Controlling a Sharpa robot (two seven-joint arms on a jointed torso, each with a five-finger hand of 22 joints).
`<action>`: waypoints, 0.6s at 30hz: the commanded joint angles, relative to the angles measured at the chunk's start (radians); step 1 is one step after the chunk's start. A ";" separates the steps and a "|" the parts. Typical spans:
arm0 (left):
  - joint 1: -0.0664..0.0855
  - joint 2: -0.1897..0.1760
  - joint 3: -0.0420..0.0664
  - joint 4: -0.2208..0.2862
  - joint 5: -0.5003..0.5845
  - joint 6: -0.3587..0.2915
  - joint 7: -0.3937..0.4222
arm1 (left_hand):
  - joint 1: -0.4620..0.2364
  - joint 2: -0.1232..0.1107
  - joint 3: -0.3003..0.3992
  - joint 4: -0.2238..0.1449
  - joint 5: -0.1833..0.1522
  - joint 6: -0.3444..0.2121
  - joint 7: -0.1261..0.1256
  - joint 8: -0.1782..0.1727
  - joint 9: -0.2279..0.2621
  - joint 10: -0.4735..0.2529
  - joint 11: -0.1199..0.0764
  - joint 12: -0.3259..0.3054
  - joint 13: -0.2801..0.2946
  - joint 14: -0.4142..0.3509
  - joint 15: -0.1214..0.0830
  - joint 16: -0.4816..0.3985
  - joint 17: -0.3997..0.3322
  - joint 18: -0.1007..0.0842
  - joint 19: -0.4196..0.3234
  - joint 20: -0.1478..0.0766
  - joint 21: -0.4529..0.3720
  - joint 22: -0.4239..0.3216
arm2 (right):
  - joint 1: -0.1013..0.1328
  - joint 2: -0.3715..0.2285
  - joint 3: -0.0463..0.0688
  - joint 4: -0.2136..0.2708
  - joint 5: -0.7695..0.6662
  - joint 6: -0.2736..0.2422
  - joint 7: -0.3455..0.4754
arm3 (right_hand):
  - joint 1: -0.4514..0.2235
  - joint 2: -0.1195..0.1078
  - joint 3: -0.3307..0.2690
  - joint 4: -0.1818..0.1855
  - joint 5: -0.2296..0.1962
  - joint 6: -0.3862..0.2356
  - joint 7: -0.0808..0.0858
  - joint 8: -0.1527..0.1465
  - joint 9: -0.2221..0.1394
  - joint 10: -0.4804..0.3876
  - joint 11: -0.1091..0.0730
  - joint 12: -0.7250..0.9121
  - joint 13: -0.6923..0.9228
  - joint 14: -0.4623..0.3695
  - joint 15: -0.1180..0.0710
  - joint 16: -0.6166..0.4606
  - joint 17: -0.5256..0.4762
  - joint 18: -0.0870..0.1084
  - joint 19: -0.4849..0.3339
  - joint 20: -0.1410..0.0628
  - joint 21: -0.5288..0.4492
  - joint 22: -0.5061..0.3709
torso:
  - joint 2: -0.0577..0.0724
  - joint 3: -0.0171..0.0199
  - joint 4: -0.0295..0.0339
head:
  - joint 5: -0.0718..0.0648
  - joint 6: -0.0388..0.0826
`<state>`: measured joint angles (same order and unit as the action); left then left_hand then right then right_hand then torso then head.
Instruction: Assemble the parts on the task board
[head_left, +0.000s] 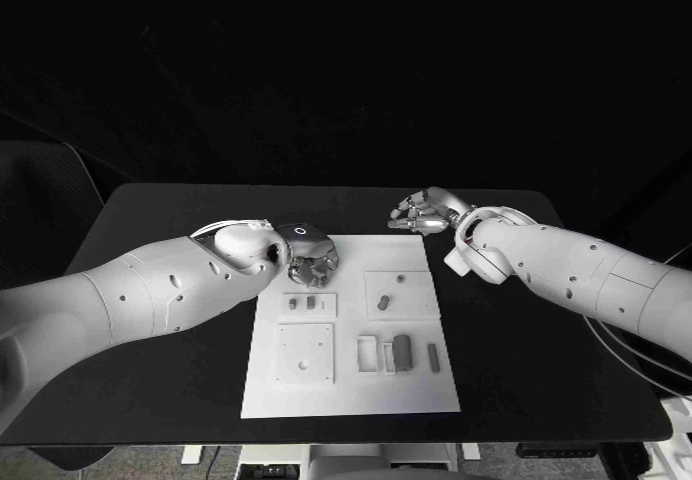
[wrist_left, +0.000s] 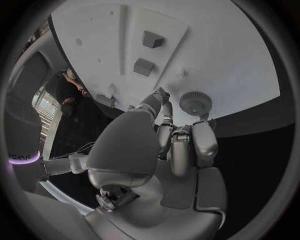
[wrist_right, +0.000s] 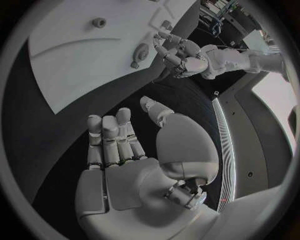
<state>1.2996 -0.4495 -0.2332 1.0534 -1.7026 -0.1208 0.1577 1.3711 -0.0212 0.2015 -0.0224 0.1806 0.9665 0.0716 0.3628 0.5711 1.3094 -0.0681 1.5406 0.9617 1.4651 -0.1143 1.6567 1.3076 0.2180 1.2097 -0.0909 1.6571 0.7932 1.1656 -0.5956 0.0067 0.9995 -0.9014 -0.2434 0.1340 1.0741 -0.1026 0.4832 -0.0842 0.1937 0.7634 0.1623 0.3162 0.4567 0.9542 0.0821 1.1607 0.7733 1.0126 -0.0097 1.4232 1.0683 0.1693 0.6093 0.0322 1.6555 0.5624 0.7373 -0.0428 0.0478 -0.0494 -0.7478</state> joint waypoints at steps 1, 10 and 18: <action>0.008 -0.007 0.001 0.016 0.012 -0.004 -0.012 | -0.003 0.006 0.007 0.000 0.004 0.041 0.035 0.005 0.002 -0.006 -0.001 -0.004 -0.047 -0.002 0.000 0.042 0.128 0.044 -0.007 -0.002 0.141 0.001 | 0.000 0.000 0.000 0.003 -0.002 0.008 0.006 | -0.008 0.000 0.006 0.001 -0.005 0.001 0.008 0.005 -0.002 -0.008 0.002 0.006 -0.001 -0.006 -0.001 0.003 -0.001 -0.011 -0.004 0.000 0.026 -0.002 | -0.001 -0.0010 0.0007 | 0.002 0.003; 0.030 -0.031 0.000 0.032 0.012 0.010 -0.021 | -0.003 0.004 0.008 0.000 0.004 0.043 0.037 0.005 0.002 -0.006 -0.001 -0.003 -0.047 -0.003 0.000 0.042 0.127 0.044 -0.007 -0.003 0.141 0.002 | 0.000 -0.002 0.000 0.003 -0.002 0.009 0.006 | -0.008 0.000 0.006 0.000 -0.005 0.001 0.008 0.005 -0.002 -0.008 0.002 0.006 -0.001 -0.006 -0.001 0.003 -0.001 -0.011 -0.004 0.000 0.026 -0.002 | 0.000 -0.0015 -0.0001 | 0.008 0.007; 0.030 -0.044 -0.001 0.023 0.012 0.023 -0.027 | -0.003 0.004 0.009 0.000 0.004 0.045 0.038 0.006 0.002 -0.006 -0.001 -0.003 -0.047 0.000 0.000 0.044 0.130 0.044 -0.007 -0.003 0.141 0.002 | 0.000 -0.002 0.000 0.002 -0.002 0.009 0.006 | -0.008 0.000 0.006 0.000 -0.005 0.001 0.008 0.005 -0.002 -0.008 0.002 0.006 -0.001 -0.006 -0.001 0.003 -0.001 -0.011 -0.004 0.000 0.026 -0.002 | 0.001 -0.0024 -0.0005 | 0.006 0.009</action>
<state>1.3286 -0.4922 -0.2345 1.0771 -1.6960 -0.1152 0.1379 1.3735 -0.0241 0.2059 -0.0227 0.1797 0.9665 0.0716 0.3650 0.5720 1.3094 -0.0681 1.5432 0.9606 1.4651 -0.1143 1.6567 1.3075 0.2180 1.2097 -0.0906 1.6571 0.7939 1.1656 -0.5975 0.0067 1.0000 -0.9014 -0.2434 0.1340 1.0741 -0.1026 0.4832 -0.0843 0.1937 0.7634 0.1623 0.3162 0.4566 0.9542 0.0821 1.1607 0.7734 1.0126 -0.0097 1.4232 1.0684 0.1693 0.6093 0.0321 1.6555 0.5624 0.7379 -0.0446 0.0474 -0.0412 -0.7401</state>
